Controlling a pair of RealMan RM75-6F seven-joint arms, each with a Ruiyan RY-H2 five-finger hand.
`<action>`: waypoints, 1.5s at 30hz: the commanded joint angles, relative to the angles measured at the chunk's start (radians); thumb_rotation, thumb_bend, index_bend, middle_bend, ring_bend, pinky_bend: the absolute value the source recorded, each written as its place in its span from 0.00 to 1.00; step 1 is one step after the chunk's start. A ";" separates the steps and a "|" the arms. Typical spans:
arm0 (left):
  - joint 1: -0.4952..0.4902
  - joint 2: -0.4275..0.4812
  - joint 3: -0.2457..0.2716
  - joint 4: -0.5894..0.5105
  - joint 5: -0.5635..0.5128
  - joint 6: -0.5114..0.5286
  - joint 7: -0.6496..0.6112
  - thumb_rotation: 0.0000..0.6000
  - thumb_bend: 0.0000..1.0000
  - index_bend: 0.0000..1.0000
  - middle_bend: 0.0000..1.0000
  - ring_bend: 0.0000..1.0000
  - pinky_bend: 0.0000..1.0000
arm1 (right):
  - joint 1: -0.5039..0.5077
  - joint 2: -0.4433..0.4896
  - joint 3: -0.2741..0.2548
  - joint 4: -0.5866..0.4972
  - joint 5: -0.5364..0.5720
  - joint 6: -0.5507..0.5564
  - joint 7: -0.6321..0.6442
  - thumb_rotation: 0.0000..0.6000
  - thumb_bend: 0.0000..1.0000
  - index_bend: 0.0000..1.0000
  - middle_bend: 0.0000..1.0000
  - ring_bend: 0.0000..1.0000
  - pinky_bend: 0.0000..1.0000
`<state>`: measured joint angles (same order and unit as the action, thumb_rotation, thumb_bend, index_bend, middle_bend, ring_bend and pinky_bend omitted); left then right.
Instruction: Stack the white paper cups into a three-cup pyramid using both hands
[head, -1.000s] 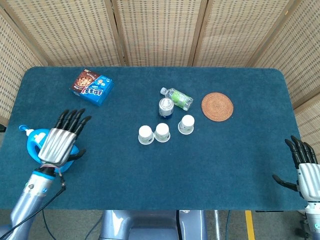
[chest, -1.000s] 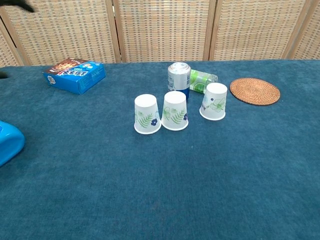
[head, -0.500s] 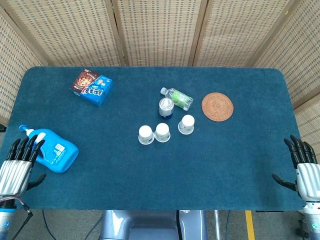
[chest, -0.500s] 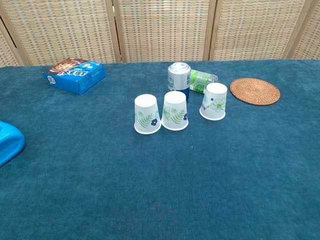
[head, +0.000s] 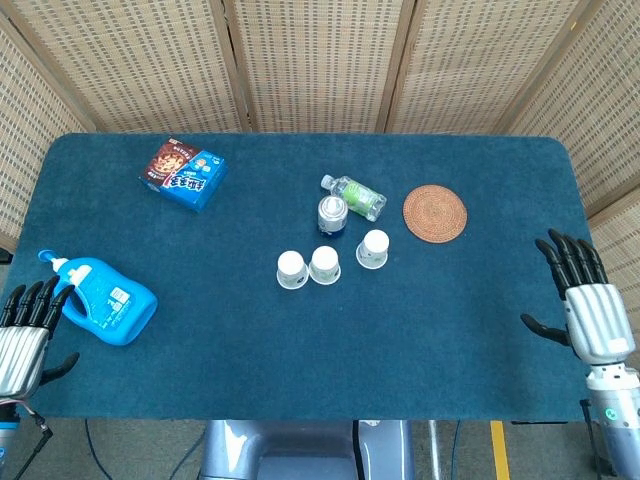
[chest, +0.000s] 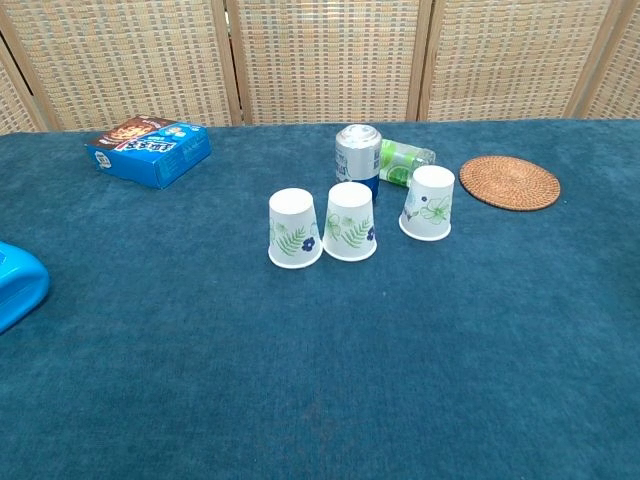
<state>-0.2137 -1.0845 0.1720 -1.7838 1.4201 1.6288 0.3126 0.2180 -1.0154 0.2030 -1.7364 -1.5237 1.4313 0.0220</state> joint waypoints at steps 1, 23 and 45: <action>0.008 0.001 -0.017 0.006 -0.004 -0.012 -0.007 1.00 0.22 0.07 0.00 0.00 0.00 | 0.118 0.083 0.086 -0.131 0.083 -0.136 -0.102 1.00 0.13 0.14 0.00 0.00 0.08; 0.033 0.009 -0.111 0.050 -0.044 -0.123 -0.059 1.00 0.22 0.07 0.00 0.00 0.00 | 0.595 -0.085 0.169 -0.030 0.646 -0.561 -0.427 1.00 0.16 0.23 0.00 0.00 0.09; 0.048 -0.007 -0.156 0.072 -0.046 -0.167 -0.037 1.00 0.22 0.07 0.00 0.00 0.00 | 0.739 -0.292 0.080 0.237 0.757 -0.656 -0.413 1.00 0.18 0.21 0.00 0.00 0.09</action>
<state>-0.1657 -1.0918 0.0159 -1.7121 1.3740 1.4625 0.2753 0.9474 -1.2976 0.2887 -1.5113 -0.7755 0.7829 -0.3871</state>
